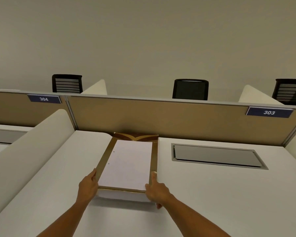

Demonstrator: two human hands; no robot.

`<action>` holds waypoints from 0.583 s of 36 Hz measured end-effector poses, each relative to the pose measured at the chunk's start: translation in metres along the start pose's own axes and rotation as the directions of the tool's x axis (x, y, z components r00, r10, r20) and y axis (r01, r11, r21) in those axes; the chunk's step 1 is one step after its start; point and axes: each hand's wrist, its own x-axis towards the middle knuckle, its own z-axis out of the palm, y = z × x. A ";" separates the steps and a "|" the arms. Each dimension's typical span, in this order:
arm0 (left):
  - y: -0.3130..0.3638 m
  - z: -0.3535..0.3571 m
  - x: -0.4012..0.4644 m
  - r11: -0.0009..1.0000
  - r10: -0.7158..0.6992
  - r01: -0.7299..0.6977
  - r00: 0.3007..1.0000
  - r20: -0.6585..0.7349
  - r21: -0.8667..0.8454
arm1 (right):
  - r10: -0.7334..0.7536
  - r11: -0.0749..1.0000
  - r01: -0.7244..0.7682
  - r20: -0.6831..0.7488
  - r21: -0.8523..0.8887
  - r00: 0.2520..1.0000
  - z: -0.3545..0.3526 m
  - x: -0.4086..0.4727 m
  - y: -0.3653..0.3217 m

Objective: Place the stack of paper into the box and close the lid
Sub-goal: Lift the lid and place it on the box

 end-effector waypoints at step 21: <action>-0.012 0.018 0.000 0.997 -0.075 0.075 0.997 -0.007 -0.013 | -0.026 0.996 0.020 -0.069 -0.090 0.997 0.010 -0.003 0.011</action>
